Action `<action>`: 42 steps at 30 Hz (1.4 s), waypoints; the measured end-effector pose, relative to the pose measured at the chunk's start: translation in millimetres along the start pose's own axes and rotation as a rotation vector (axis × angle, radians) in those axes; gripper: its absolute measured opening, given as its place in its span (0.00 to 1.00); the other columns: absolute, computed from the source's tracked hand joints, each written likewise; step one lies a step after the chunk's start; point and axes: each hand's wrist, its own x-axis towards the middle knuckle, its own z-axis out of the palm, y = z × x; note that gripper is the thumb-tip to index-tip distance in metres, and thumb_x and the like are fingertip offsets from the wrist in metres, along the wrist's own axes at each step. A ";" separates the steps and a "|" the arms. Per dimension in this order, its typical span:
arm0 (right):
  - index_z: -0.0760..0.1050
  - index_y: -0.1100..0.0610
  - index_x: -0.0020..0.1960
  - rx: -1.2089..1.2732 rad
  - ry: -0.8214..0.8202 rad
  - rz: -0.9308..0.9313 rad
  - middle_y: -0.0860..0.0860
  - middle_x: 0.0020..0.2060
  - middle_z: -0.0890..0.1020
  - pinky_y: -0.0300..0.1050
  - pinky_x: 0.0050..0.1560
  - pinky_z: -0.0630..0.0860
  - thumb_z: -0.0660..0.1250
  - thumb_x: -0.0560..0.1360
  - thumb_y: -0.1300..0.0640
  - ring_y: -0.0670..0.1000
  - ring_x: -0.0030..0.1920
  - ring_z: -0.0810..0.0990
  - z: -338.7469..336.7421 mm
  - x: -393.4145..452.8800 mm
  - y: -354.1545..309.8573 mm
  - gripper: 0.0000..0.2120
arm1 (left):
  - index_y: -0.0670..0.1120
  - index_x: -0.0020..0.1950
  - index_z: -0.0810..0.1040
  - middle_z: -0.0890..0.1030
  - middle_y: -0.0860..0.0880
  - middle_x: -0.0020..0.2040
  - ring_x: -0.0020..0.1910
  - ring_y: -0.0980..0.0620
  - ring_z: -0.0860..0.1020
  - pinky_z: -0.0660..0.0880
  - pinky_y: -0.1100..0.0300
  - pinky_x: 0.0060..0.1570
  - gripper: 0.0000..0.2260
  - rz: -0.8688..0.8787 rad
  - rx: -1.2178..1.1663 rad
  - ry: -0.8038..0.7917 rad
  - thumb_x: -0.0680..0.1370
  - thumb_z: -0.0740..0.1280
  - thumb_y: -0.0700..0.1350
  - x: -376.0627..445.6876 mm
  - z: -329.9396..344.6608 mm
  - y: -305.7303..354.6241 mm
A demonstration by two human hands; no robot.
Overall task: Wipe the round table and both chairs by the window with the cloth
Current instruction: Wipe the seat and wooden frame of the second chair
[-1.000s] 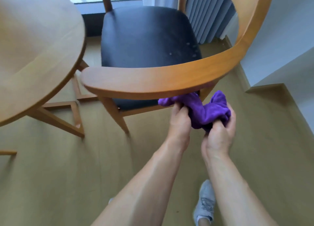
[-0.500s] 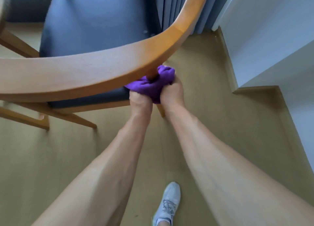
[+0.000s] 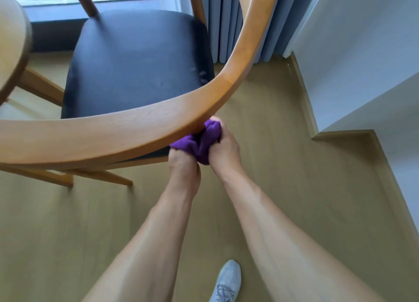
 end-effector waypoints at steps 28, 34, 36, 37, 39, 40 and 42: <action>0.77 0.51 0.43 0.325 0.186 -0.304 0.45 0.32 0.80 0.33 0.26 0.70 0.68 0.69 0.51 0.43 0.28 0.76 -118.2 -76.2 -167.6 0.06 | 0.36 0.55 0.78 0.83 0.36 0.52 0.51 0.36 0.81 0.79 0.43 0.52 0.06 0.168 0.089 -0.421 0.81 0.64 0.35 -106.9 52.8 157.2; 0.75 0.47 0.45 0.037 0.186 -0.419 0.42 0.33 0.80 0.30 0.27 0.69 0.66 0.69 0.46 0.38 0.30 0.75 -191.3 -67.8 -286.3 0.08 | 0.49 0.58 0.79 0.86 0.54 0.48 0.46 0.58 0.84 0.78 0.67 0.40 0.14 0.406 0.226 -0.267 0.74 0.73 0.43 -124.3 103.8 264.3; 0.73 0.46 0.42 -0.084 0.196 -0.436 0.41 0.33 0.80 0.30 0.28 0.69 0.67 0.69 0.49 0.38 0.30 0.75 -210.6 -61.0 -321.7 0.04 | 0.52 0.53 0.79 0.86 0.55 0.44 0.43 0.60 0.84 0.77 0.69 0.36 0.10 0.436 0.281 -0.242 0.75 0.74 0.41 -130.2 120.2 290.3; 0.71 0.46 0.41 -0.148 0.210 -0.447 0.42 0.32 0.79 0.31 0.28 0.69 0.68 0.70 0.51 0.38 0.31 0.75 -218.4 -57.5 -337.8 0.05 | 0.52 0.52 0.80 0.86 0.54 0.43 0.42 0.59 0.84 0.77 0.68 0.35 0.10 0.445 0.286 -0.218 0.74 0.75 0.41 -134.6 128.4 302.7; 0.70 0.50 0.40 -0.248 0.236 -0.462 0.44 0.30 0.77 0.32 0.30 0.69 0.69 0.71 0.58 0.40 0.31 0.74 -230.4 -49.9 -364.2 0.08 | 0.48 0.52 0.81 0.86 0.49 0.45 0.44 0.53 0.85 0.80 0.60 0.38 0.14 0.459 0.272 -0.174 0.69 0.78 0.45 -143.3 142.5 325.9; 0.70 0.52 0.39 -0.279 0.244 -0.464 0.45 0.29 0.77 0.33 0.31 0.69 0.69 0.70 0.59 0.41 0.31 0.73 -235.2 -46.7 -375.3 0.08 | 0.47 0.52 0.82 0.86 0.47 0.46 0.46 0.50 0.85 0.82 0.54 0.41 0.17 0.462 0.261 -0.160 0.66 0.78 0.48 -146.0 149.1 336.4; 0.70 0.52 0.39 -0.335 0.244 -0.473 0.44 0.30 0.78 0.35 0.32 0.70 0.69 0.70 0.59 0.41 0.33 0.74 -242.5 -41.4 -393.8 0.07 | 0.45 0.48 0.83 0.86 0.45 0.46 0.47 0.46 0.85 0.81 0.50 0.46 0.18 0.459 0.192 -0.175 0.61 0.78 0.48 -145.0 160.5 353.9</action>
